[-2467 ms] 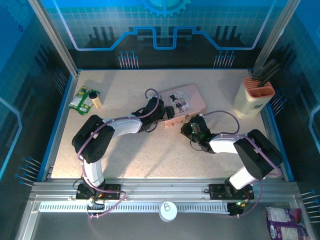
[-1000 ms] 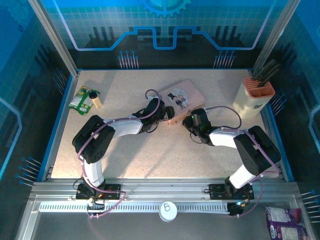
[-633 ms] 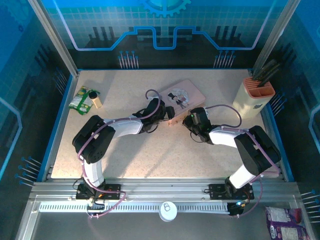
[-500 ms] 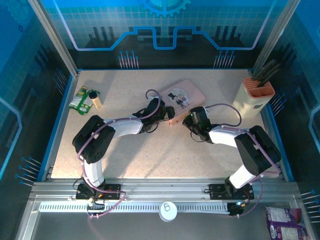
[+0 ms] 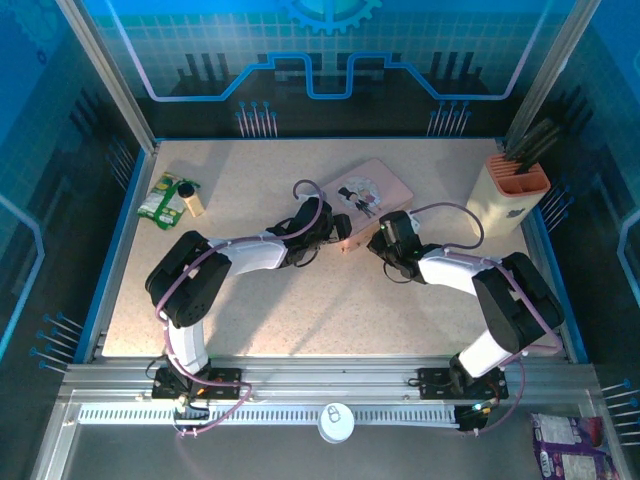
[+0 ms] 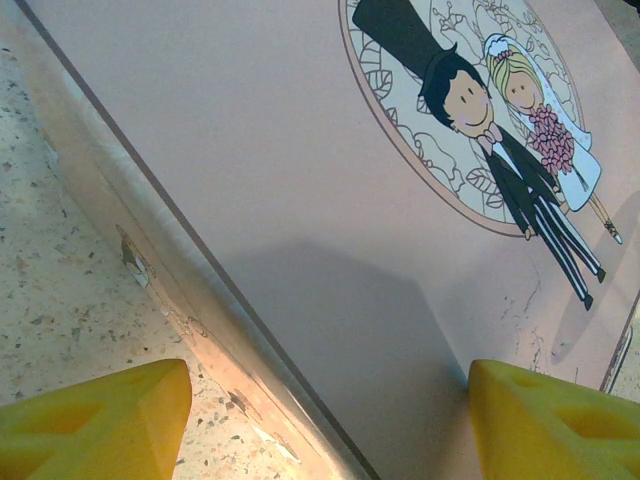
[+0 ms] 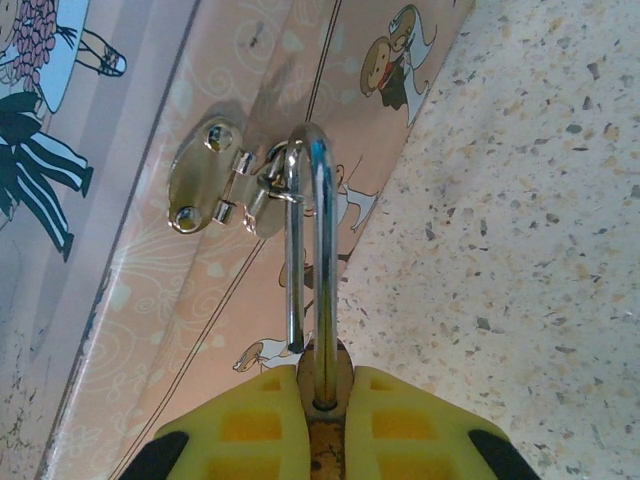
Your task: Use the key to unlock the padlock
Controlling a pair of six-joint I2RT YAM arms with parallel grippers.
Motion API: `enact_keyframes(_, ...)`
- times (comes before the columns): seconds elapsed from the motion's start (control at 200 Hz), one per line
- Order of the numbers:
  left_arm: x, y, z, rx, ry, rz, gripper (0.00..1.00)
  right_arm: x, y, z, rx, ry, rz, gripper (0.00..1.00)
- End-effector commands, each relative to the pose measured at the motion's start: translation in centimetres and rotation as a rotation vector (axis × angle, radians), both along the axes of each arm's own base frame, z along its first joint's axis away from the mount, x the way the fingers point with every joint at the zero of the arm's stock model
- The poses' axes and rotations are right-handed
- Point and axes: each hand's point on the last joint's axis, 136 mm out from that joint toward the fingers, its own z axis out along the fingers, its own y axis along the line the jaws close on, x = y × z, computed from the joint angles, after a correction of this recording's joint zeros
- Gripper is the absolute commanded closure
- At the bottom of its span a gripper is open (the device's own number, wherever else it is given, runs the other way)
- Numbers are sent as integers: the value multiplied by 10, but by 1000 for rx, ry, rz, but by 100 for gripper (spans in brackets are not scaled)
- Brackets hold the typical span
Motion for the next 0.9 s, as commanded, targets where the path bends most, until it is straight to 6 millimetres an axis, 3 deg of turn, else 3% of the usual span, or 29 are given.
enact_keyframes(0.0,-24,27,-50,156,152,19,27,21,-14,38,12,-129,-63,100)
enact_keyframes(0.46,-25,25,-52,167,155,14,28,12,0,33,-27,-115,98,100)
enact_keyframes(0.895,-26,28,-47,176,141,15,28,7,-12,20,-48,-93,118,100)
